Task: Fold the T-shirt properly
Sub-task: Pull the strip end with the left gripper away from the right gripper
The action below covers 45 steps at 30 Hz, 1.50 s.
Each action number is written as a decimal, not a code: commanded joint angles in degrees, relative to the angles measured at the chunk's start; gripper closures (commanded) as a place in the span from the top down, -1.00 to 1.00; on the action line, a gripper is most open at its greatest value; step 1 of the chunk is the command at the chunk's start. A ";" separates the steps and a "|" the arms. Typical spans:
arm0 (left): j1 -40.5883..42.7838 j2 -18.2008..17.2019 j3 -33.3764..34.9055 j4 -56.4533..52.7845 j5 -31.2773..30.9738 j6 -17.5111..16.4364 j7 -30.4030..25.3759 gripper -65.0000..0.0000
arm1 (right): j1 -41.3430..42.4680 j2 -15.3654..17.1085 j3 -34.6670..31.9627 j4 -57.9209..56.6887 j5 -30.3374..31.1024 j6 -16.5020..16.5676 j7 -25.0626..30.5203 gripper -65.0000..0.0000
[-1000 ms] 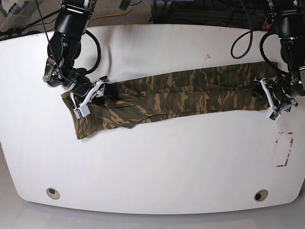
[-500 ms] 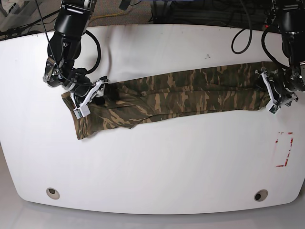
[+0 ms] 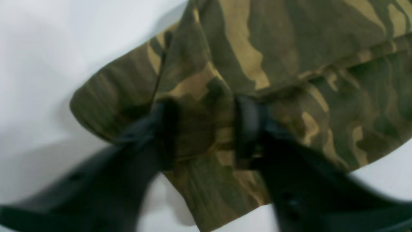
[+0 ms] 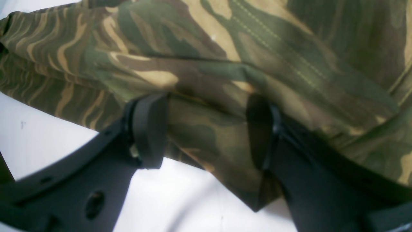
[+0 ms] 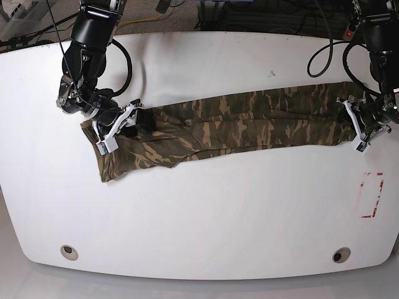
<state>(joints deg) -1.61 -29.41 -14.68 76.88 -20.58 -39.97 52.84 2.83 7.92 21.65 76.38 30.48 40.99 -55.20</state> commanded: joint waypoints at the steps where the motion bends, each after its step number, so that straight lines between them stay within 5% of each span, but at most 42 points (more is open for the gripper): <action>1: -1.60 -1.23 -0.40 0.61 -0.21 -0.03 -0.84 -0.81 | -0.68 0.21 -0.24 -0.47 -3.71 -0.99 -4.36 0.14; 4: -2.92 -1.23 -0.40 0.61 0.58 -0.03 -0.84 -1.00 | -0.68 0.21 -0.24 -0.55 -3.71 -0.99 -4.36 0.14; 26: 7.80 -1.23 -6.99 17.93 2.25 -0.03 -0.84 -1.00 | -0.41 0.21 -0.24 -0.64 -3.71 -0.99 -4.36 0.14; 45: 15.10 -2.64 -15.08 16.96 7.44 -0.03 -0.84 -1.00 | -0.59 0.21 -0.24 -0.64 -3.71 -0.99 -4.36 0.14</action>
<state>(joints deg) 13.96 -30.44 -29.28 93.71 -13.87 -40.34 52.47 2.72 7.92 21.65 76.07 30.92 41.21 -55.27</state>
